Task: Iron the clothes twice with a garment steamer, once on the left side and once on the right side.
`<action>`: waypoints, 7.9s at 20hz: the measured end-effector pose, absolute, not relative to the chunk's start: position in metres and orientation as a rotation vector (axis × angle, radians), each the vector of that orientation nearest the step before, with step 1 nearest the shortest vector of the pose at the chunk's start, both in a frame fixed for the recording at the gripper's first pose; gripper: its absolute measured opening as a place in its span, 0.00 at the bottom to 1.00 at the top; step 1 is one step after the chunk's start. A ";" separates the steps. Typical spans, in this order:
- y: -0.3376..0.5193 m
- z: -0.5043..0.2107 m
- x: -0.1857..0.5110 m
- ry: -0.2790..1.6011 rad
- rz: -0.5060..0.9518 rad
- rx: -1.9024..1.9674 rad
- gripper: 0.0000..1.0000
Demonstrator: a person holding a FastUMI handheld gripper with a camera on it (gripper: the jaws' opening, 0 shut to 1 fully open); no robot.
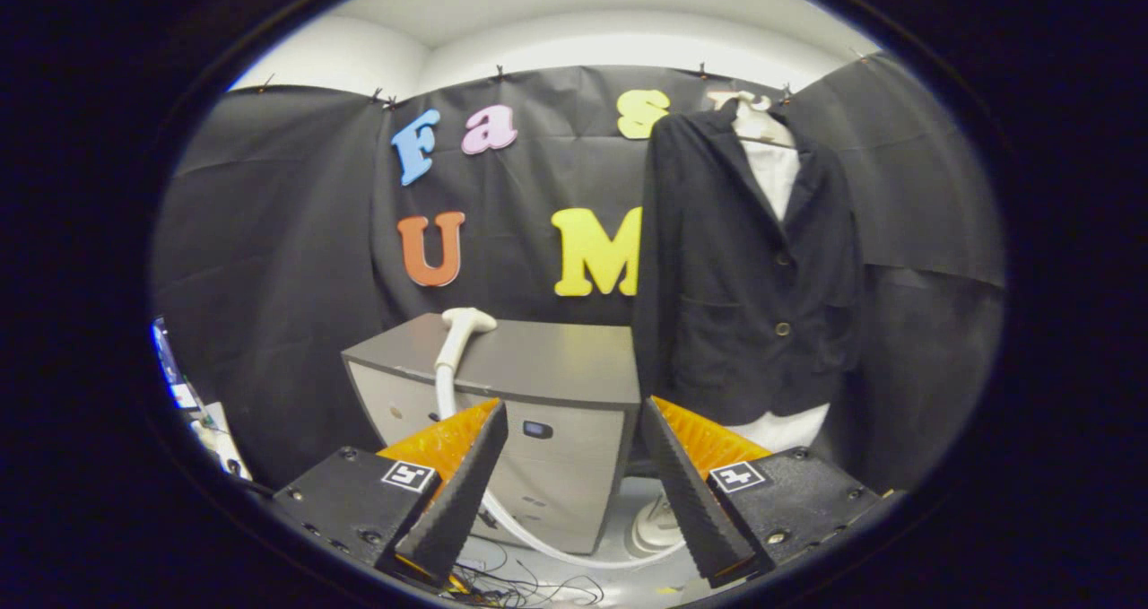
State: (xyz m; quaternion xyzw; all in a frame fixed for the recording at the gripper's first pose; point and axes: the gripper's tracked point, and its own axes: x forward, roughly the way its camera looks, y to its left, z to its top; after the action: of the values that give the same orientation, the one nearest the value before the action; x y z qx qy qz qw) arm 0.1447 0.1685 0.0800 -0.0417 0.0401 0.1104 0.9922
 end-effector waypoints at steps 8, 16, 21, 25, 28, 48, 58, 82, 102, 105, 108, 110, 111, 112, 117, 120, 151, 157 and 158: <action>0.306 0.089 0.256 0.171 0.428 -0.145 0.96; 0.384 0.051 0.354 0.317 0.475 -0.232 0.94; 0.395 0.024 0.386 0.413 0.459 -0.245 0.83; 0.401 0.024 0.389 0.438 0.446 -0.188 0.62; 0.404 0.026 0.386 0.469 0.454 -0.156 0.55; 0.297 0.135 0.246 0.243 0.461 -0.038 0.36; 0.118 0.229 0.169 0.015 0.198 0.054 0.36; -0.026 0.313 0.268 -0.118 -0.029 0.037 0.36; -0.058 0.220 0.267 0.046 -0.103 0.019 0.37; -0.059 0.206 0.267 0.069 -0.111 0.015 0.37; -0.060 0.192 0.268 0.090 -0.120 0.006 0.36; -0.061 0.184 0.268 0.102 -0.124 0.004 0.36; -0.062 0.179 0.267 0.109 -0.126 0.003 0.37; -0.062 0.175 0.268 0.116 -0.130 0.000 0.37; -0.066 0.153 0.266 0.147 -0.141 -0.011 0.37; -0.066 0.141 0.265 0.169 -0.142 -0.020 0.36; -0.068 -0.017 0.267 0.478 -0.139 -0.041 0.37; -0.078 -0.024 0.261 0.500 -0.128 -0.038 0.37; -0.078 -0.022 0.259 0.497 -0.124 -0.030 0.37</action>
State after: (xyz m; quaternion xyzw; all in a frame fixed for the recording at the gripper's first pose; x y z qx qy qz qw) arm 0.2590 -0.0782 -0.0222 -0.0147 0.2459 -0.0612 0.9672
